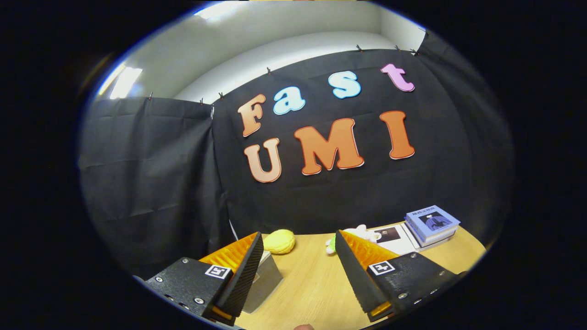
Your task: Open the storage box then place both shoes into the box .Put the left shoe in first, then the right shoe, with the right side of both shoes facing outward in a uniform manner.
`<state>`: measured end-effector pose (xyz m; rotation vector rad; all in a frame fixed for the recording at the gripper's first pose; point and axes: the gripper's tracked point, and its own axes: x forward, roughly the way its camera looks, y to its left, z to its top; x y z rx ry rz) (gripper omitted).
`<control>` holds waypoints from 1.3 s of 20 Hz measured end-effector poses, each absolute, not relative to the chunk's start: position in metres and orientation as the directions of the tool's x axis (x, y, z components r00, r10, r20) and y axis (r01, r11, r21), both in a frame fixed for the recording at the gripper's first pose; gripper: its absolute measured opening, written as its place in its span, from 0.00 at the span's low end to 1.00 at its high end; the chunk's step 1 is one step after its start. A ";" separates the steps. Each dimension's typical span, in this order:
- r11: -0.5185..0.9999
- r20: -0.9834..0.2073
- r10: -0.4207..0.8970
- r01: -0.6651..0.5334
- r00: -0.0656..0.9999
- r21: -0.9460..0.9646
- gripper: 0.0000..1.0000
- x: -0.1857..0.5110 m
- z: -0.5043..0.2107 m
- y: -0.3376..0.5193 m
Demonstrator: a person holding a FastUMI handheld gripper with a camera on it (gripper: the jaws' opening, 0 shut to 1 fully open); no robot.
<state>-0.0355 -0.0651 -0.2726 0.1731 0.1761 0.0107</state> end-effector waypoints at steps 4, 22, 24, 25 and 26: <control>0.988 -0.095 -0.064 0.077 0.993 0.130 0.94 -0.055 -0.255 -0.110; 0.998 0.062 -0.020 0.017 0.998 0.055 0.96 -0.088 -0.210 -0.122; 0.998 0.056 -0.007 0.003 0.998 0.065 0.96 -0.087 -0.214 -0.117; 0.998 0.053 -0.001 -0.002 0.999 0.067 0.96 -0.087 -0.216 -0.116; 0.998 0.044 0.001 -0.004 0.999 0.067 0.96 -0.086 -0.218 -0.114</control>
